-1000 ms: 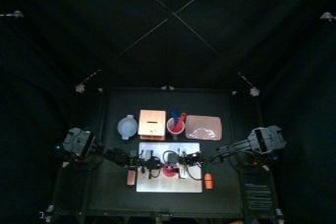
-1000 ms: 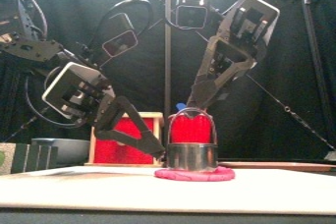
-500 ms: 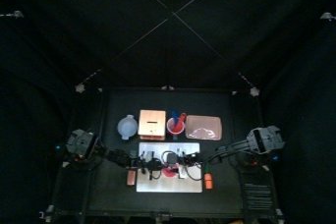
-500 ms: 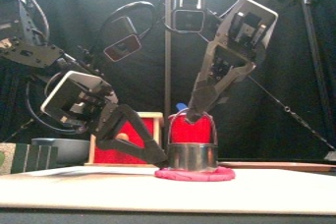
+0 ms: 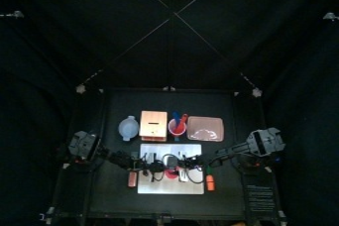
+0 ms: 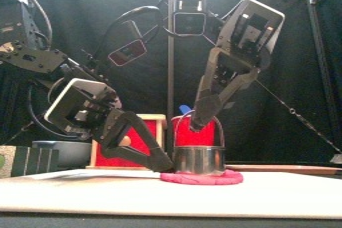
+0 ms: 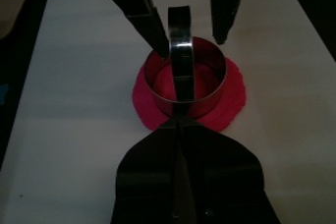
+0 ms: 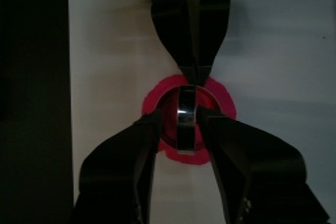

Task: Get the cutter from the drawer then cut the dough then place the extra dough in the bowl
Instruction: Place the extra dough in the bowl

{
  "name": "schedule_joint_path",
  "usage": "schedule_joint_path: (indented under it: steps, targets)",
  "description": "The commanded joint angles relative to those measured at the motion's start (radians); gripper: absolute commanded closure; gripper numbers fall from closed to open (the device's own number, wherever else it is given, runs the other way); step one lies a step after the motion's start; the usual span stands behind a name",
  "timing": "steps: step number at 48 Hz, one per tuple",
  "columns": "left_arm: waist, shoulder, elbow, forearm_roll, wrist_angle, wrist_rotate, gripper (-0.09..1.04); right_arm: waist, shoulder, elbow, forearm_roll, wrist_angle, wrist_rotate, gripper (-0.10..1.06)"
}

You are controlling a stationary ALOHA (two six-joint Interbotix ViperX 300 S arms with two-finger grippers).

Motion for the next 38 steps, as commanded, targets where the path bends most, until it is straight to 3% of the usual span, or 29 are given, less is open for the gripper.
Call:
schedule_joint_path:
  steps: [1,15,28,38]
  targets:
    - [0.0,-0.006,-0.011,0.0,0.002,-0.002,0.47,0.002,-0.018,-0.032,0.003,0.0,-0.002,0.38]
    - [0.0,-0.006,-0.006,0.0,0.002,-0.005,0.47,0.0,-0.026,-0.066,0.0,0.078,-0.002,0.54]
    - [0.0,-0.006,-0.003,-0.008,0.003,-0.003,0.47,-0.009,-0.12,-0.058,-0.032,0.083,-0.005,0.55]
    - [0.0,-0.006,-0.003,-0.008,0.011,-0.005,0.47,-0.04,-0.255,0.003,-0.061,0.086,0.0,0.55]
